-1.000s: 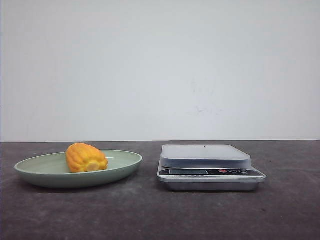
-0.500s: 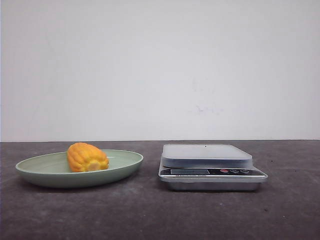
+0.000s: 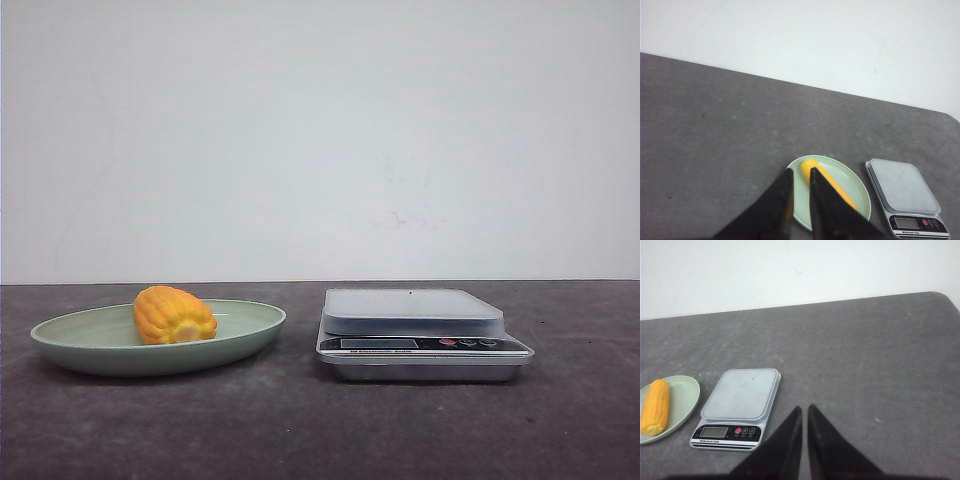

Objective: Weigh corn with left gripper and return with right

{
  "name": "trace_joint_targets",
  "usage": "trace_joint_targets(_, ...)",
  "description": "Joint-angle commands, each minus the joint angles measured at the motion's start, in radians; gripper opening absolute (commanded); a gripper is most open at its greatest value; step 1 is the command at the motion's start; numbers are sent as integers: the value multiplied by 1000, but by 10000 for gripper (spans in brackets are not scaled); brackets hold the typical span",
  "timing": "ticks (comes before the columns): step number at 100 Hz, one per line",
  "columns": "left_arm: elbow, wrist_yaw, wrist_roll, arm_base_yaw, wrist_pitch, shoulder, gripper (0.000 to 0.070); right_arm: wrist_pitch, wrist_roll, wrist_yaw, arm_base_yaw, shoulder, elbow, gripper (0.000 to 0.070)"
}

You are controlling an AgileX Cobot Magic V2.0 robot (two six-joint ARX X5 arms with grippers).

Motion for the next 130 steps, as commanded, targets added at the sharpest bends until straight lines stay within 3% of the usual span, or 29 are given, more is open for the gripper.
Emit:
trace_joint_targets(1, 12, 1, 6, -6, 9, 8, 19, 14, 10, 1, 5, 0, 10, 12)
trace_joint_targets(27, 11, 1, 6, 0, 8, 6, 19, 14, 10, 1, 5, 0, 10, 12)
trace_joint_targets(39, -24, 1, 18, 68, 37, 0, 19, 14, 10, 1, 4, 0, 10, 12)
trace_joint_targets(52, -171, 23, 97, 209, 227, -48, 19, 14, 10, 1, 4, 0, 10, 12)
trace_joint_targets(63, -351, 124, 156, 326, 419, -107, 19, 14, 11, 1, 4, 0, 10, 12)
trace_joint_targets(73, -524, 220, 175, 418, 570, -159, 19, 14, 10, 1, 4, 0, 10, 12)
trace_joint_targets(93, -818, 333, 187, 544, 803, -241, 19, 14, 10, 1, 4, 0, 10, 12)
trace_joint_targets(118, -979, 333, 220, 597, 927, -241, 19, 14, 10, 0, 4, 0, 10, 12)
trace_joint_targets(130, -1010, 333, 239, 604, 895, -241, 19, 14, 11, 1, 4, 0, 10, 12)
